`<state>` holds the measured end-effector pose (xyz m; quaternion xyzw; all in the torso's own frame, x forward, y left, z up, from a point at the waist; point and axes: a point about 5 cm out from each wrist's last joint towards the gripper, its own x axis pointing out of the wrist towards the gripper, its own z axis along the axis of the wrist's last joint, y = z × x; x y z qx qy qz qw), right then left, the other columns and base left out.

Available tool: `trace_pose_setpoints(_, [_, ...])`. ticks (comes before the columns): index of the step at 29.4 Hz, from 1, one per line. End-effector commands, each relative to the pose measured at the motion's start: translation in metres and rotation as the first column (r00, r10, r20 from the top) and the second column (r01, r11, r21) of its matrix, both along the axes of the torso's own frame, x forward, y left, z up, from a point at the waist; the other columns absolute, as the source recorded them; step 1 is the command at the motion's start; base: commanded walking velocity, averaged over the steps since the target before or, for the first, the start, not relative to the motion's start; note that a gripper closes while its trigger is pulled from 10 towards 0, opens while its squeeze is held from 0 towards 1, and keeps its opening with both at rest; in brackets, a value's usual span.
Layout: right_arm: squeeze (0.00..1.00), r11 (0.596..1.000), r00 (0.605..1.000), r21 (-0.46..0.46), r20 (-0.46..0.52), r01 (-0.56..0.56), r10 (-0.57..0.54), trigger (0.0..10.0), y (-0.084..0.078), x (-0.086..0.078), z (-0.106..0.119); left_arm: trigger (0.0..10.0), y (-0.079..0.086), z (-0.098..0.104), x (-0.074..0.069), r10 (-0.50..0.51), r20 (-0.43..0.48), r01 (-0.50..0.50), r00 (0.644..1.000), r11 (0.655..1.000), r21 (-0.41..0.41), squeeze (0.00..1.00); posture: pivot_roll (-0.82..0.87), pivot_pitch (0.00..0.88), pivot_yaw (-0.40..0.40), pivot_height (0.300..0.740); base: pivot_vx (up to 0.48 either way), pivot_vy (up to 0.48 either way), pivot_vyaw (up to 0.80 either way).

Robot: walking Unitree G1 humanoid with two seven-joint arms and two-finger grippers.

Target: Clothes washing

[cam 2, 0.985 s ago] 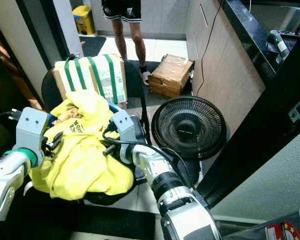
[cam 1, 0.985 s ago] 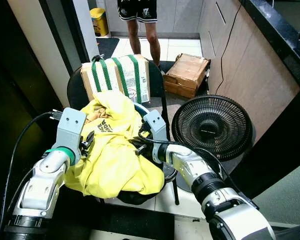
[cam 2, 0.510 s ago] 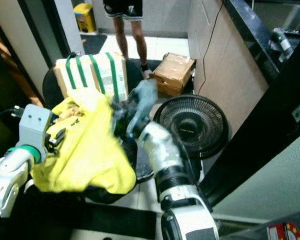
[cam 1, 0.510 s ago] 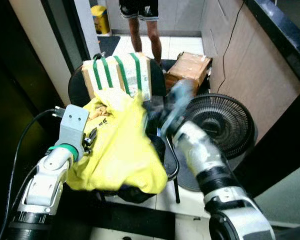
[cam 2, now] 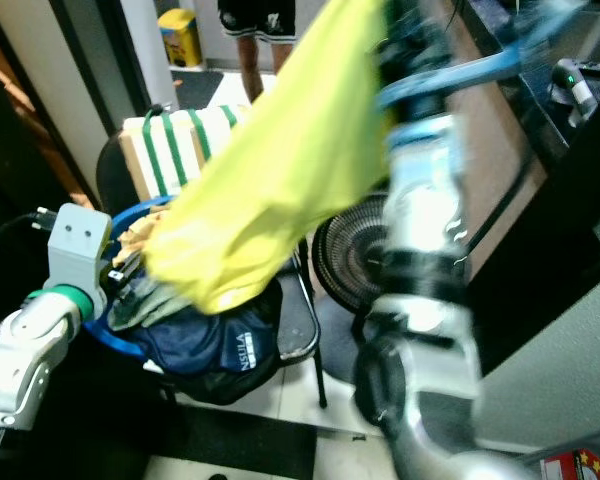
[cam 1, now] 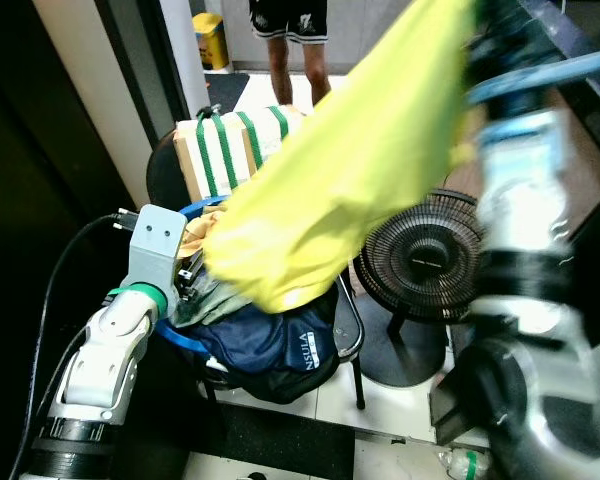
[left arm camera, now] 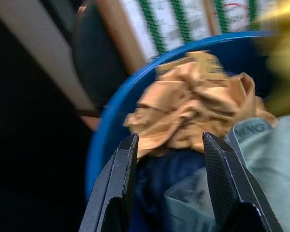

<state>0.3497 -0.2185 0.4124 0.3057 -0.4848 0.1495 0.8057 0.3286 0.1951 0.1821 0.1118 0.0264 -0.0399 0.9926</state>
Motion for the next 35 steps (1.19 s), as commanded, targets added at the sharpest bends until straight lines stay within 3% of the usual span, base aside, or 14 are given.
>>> trace_pose_setpoints(1, [0.0, 0.994, 0.989, -0.086, -0.124, 0.071, -0.081, 0.0, 0.004, 0.011, -0.021, 10.0, 0.005, -0.005, 0.0, 0.033, -0.014, -0.034, 0.999, 0.999, -0.016, 0.0, 0.14, 0.046, 0.105, 0.74, 0.0, 0.0, 0.0])
trace_pose_setpoints(4, [0.0, 0.901, 0.912, -0.414, -0.306, 0.131, -0.273, 0.0, 0.02, 0.023, -0.066, 10.0, 0.004, 0.001, 0.003, 0.079, 0.005, -0.078, 0.997, 0.994, -0.083, 0.0, 0.14, 0.046, 0.105, 0.74, 0.0, 0.0, 0.0])
trace_pose_setpoints(6, [0.0, 0.886, 0.899, -0.453, -0.34, 0.1, -0.276, 0.0, 0.026, 0.023, -0.08, 10.0, 0.002, 0.003, 0.003, 0.077, 0.012, -0.075, 0.997, 0.992, -0.1, 0.0, 0.14, 0.043, 0.094, 0.74, 0.0, 0.0, 0.0])
trace_pose_setpoints(7, [0.0, 0.883, 0.884, -0.464, -0.381, 0.072, -0.272, 10.0, 0.033, 0.022, -0.095, 10.0, -0.006, 0.006, 0.003, 0.051, 0.018, -0.049, 0.999, 0.991, -0.123, 0.0, 0.14, 0.043, 0.094, 0.74, 0.0, 0.0, 0.0])
trace_pose_setpoints(10, [0.0, 0.891, 0.878, -0.45, -0.402, 0.058, -0.26, 10.0, 0.035, 0.021, -0.103, 10.0, -0.011, 0.008, 0.003, 0.03, 0.022, -0.026, 0.999, 0.99, -0.135, 0.0, 0.14, 0.043, 0.094, 0.74, 0.0, 0.0, 0.0])
trace_pose_setpoints(11, [0.0, 0.899, 0.894, -0.425, -0.437, -0.104, -0.103, 10.0, 0.055, 0.013, -0.123, 10.0, -0.032, 0.013, -0.001, -0.081, 0.047, 0.087, 0.996, 0.989, -0.117, 0.0, 0.13, 0.043, 0.083, 0.74, 0.0, 0.0, 0.0])
trace_pose_setpoints(12, [0.0, 0.899, 0.894, -0.425, -0.437, -0.104, -0.103, 10.0, 0.055, 0.013, -0.123, 10.0, -0.032, 0.013, -0.001, -0.081, 0.047, 0.087, 0.996, 0.989, -0.117, 0.0, 0.13, 0.043, 0.083, 0.74, 0.0, 0.0, 0.0])
trace_pose_setpoints(14, [0.0, 0.882, 0.901, -0.43, -0.434, -0.194, -0.013, 10.0, 0.064, 0.007, -0.131, 10.0, -0.041, 0.013, -0.004, -0.134, 0.058, 0.139, 0.989, 0.985, -0.102, 0.0, 0.13, 0.043, 0.083, 0.74, 0.0, 0.0, 0.0])
trace_pose_setpoints(16, [0.0, 0.823, 0.88, -0.456, -0.463, -0.338, 0.105, 10.0, 0.079, -0.003, -0.15, 10.0, -0.051, 0.013, -0.007, -0.179, 0.071, 0.185, 0.981, 0.978, -0.098, 0.0, 0.13, 0.043, 0.083, 0.74, 0.0, 0.0, 0.0])
trace_pose_setpoints(19, [0.0, 0.809, 0.869, -0.465, -0.482, -0.359, 0.109, 10.0, 0.082, -0.004, -0.157, 10.0, -0.052, 0.012, -0.007, -0.174, 0.074, 0.181, 0.982, 0.978, -0.105, 0.0, 0.13, 0.043, 0.083, 0.74, 0.0, 0.0, 0.0])
trace_pose_setpoints(21, [0.0, 0.806, 0.843, -0.493, -0.537, -0.327, 0.013, 10.0, 0.083, -0.002, -0.171, 10.0, -0.05, 0.013, -0.005, -0.144, 0.077, 0.153, 0.987, 0.982, -0.113, 0.0, 0.13, 0.043, 0.083, 0.74, 0.0, 0.0, 0.0])
trace_pose_setpoints(29, [0.0, 0.857, 0.78, -0.471, -0.609, -0.208, -0.146, 10.0, 0.081, 0.001, -0.187, 10.0, -0.039, 0.027, 0.002, -0.066, 0.108, 0.076, 0.992, 0.993, -0.091, 0.0, 0.12, 0.033, 0.074, 0.74, 0.0, 0.0, -0.6])
trace_pose_setpoints(31, [0.0, 0.862, 0.777, -0.465, -0.612, -0.203, -0.147, 10.0, 0.08, 0.0, -0.188, 10.0, -0.038, 0.028, 0.002, -0.063, 0.109, 0.073, 0.992, 0.993, -0.091, 0.0, 0.12, 0.033, 0.074, 0.74, 0.0, 0.0, -0.8])
trace_pose_setpoints(35, [0.0, 0.85, 0.813, -0.403, -0.58, -0.34, 0.05, 10.0, 0.088, -0.007, -0.181, 10.0, -0.054, 0.029, -0.003, -0.179, 0.13, 0.192, 0.975, 0.976, -0.098, 0.0, 0.12, 0.025, 0.069, 0.74, 0.0, 0.0, -0.8])
